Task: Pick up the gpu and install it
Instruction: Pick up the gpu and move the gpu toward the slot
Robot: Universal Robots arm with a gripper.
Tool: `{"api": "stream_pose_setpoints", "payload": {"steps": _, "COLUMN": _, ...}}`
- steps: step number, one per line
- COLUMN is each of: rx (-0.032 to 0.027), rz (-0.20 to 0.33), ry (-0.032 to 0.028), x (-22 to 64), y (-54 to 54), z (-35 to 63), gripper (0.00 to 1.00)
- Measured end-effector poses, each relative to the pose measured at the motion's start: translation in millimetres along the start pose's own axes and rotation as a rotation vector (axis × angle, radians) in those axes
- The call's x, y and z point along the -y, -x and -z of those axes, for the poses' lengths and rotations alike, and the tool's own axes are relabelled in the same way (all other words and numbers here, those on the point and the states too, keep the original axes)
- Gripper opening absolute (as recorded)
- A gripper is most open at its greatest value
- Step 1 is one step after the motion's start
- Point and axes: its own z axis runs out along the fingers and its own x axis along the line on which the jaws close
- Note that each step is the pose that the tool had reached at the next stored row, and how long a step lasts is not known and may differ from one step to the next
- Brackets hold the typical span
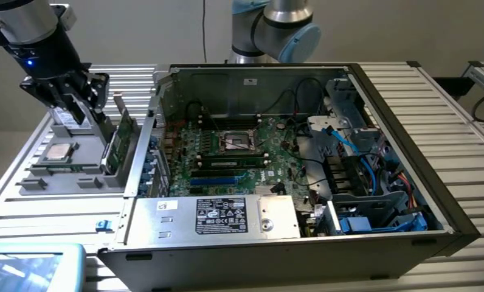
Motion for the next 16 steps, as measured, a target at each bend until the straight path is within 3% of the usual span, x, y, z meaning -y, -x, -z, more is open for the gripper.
{"api": "stream_pose_setpoints", "payload": {"steps": 6, "rx": -0.0002, "rz": 0.002, "ry": -0.0018, "x": 1.0, "y": 0.0, "z": -10.9, "gripper": 0.44}}
{"api": "stream_pose_setpoints", "payload": {"steps": 11, "rx": -0.0013, "rz": 0.002, "ry": -0.0036, "x": 0.3, "y": 11.9, "z": -20.5, "gripper": 0.44}}
{"api": "stream_pose_setpoints", "payload": {"steps": 16, "rx": -0.0013, "rz": 0.002, "ry": -0.0038, "x": 1.3, "y": 12.2, "z": -29.5, "gripper": 0.44}}
